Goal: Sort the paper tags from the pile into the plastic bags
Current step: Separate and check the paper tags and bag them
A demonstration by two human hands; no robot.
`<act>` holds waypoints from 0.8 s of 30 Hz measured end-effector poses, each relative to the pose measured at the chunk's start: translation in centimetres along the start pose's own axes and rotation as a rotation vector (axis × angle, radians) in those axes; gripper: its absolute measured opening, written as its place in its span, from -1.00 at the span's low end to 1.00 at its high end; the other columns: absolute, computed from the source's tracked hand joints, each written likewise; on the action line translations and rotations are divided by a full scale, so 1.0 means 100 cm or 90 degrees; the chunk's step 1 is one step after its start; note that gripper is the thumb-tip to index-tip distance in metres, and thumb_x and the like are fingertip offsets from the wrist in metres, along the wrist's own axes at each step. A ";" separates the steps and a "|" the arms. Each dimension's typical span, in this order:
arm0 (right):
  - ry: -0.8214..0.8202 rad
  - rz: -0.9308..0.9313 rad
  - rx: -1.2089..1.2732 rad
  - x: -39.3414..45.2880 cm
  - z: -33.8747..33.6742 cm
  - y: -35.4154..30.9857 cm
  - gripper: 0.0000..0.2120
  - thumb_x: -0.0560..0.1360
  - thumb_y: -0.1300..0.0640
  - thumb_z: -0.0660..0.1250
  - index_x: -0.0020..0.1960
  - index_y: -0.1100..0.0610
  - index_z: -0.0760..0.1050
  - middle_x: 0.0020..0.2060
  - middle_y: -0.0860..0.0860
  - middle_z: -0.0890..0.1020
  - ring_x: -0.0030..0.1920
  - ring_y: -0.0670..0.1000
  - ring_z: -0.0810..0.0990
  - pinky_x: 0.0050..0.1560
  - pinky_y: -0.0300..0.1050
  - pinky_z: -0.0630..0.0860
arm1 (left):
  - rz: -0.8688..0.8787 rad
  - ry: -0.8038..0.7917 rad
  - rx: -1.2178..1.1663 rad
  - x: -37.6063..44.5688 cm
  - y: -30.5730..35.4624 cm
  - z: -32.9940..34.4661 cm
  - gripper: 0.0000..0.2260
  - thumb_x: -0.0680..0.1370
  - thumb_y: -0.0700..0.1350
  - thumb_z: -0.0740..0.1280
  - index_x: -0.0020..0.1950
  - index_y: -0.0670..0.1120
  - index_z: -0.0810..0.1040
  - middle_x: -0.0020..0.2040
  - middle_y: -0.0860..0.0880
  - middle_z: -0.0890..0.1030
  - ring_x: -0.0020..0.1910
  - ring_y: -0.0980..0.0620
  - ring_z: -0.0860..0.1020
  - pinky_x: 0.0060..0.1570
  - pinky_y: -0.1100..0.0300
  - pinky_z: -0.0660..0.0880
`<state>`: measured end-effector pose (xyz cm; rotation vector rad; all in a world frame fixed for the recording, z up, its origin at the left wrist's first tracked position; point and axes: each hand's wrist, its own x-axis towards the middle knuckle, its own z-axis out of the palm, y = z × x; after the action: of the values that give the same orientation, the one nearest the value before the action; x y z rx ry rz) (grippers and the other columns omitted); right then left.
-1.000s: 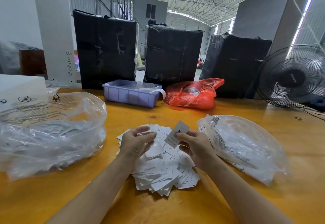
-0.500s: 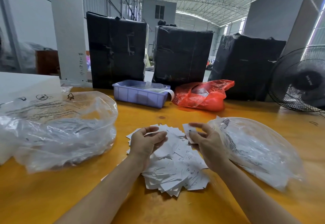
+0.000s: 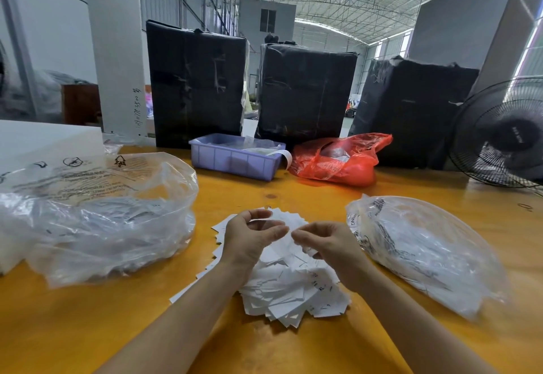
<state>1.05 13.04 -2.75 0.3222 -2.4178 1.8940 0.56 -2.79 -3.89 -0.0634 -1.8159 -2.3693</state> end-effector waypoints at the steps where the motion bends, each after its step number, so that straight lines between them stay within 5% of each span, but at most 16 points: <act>1: 0.006 0.008 0.008 0.000 0.000 0.000 -0.94 0.43 0.17 0.45 -0.21 0.15 0.64 -0.36 -0.01 0.65 -0.40 -0.16 0.53 -0.37 -0.35 0.43 | -0.001 -0.002 -0.013 0.000 0.000 0.000 -0.64 0.30 -0.34 0.52 0.02 -0.16 0.51 -0.23 -0.06 0.68 -0.18 0.05 0.65 -0.25 0.35 0.51; 7: 0.041 0.014 0.042 0.002 0.000 0.001 -0.90 0.45 0.18 0.42 -0.23 0.17 0.61 -0.36 0.03 0.60 -0.37 -0.08 0.50 -0.32 -0.26 0.41 | -0.001 -0.022 0.004 0.001 0.000 -0.001 -0.62 0.30 -0.35 0.52 0.04 -0.15 0.51 -0.23 -0.07 0.62 -0.21 0.05 0.61 -0.21 0.29 0.49; 11: 0.058 -0.081 -0.046 0.001 -0.002 -0.002 -0.92 0.46 0.22 0.41 -0.19 0.22 0.60 -0.43 0.00 0.57 -0.41 -0.12 0.48 -0.36 -0.30 0.42 | -0.038 -0.134 0.145 -0.003 0.003 0.000 -0.61 0.28 -0.20 0.57 0.04 -0.09 0.54 -0.22 -0.01 0.64 -0.35 0.17 0.59 -0.37 0.31 0.44; 15: 0.013 -0.149 -0.214 -0.001 -0.001 -0.006 -0.96 0.44 0.24 0.43 -0.16 0.21 0.62 -0.36 0.00 0.62 -0.36 -0.13 0.53 -0.29 -0.18 0.49 | -0.001 -0.152 0.218 -0.006 0.002 0.003 -0.73 0.27 -0.20 0.59 -0.11 -0.10 0.59 -0.26 -0.04 0.66 -0.39 0.22 0.60 -0.40 0.38 0.47; 19: 0.081 -0.171 -0.149 0.000 -0.002 -0.008 -0.90 0.47 0.18 0.40 -0.23 0.14 0.60 -0.42 -0.01 0.61 -0.43 -0.16 0.53 -0.34 -0.23 0.46 | -0.007 -0.137 0.221 -0.006 -0.001 0.002 -0.88 0.31 -0.24 0.56 -0.23 -0.12 0.65 -0.31 -0.02 0.68 -0.41 0.21 0.59 -0.39 0.39 0.46; 21: 0.127 -0.169 -0.091 0.001 -0.007 -0.009 -0.98 0.46 0.24 0.41 -0.11 0.18 0.59 -0.35 0.04 0.62 -0.41 -0.11 0.57 -0.33 -0.25 0.51 | -0.031 -0.116 0.181 -0.005 0.000 0.001 -0.92 0.34 -0.23 0.54 -0.27 -0.15 0.65 -0.38 -0.01 0.66 -0.46 0.18 0.56 -0.41 0.37 0.46; 24: 0.143 -0.146 -0.036 0.001 -0.013 -0.007 -0.67 0.44 0.32 0.42 0.15 0.11 0.45 -0.24 0.10 0.63 -0.40 -0.13 0.58 -0.35 -0.29 0.51 | -0.060 -0.076 0.099 -0.003 0.002 0.000 -0.92 0.38 -0.22 0.50 -0.25 -0.20 0.63 -0.35 -0.07 0.67 -0.48 0.13 0.56 -0.45 0.35 0.45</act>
<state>1.02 14.09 -1.79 0.3467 -2.1801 1.6654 0.92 -2.83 -3.79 -0.1063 -2.0966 -2.3222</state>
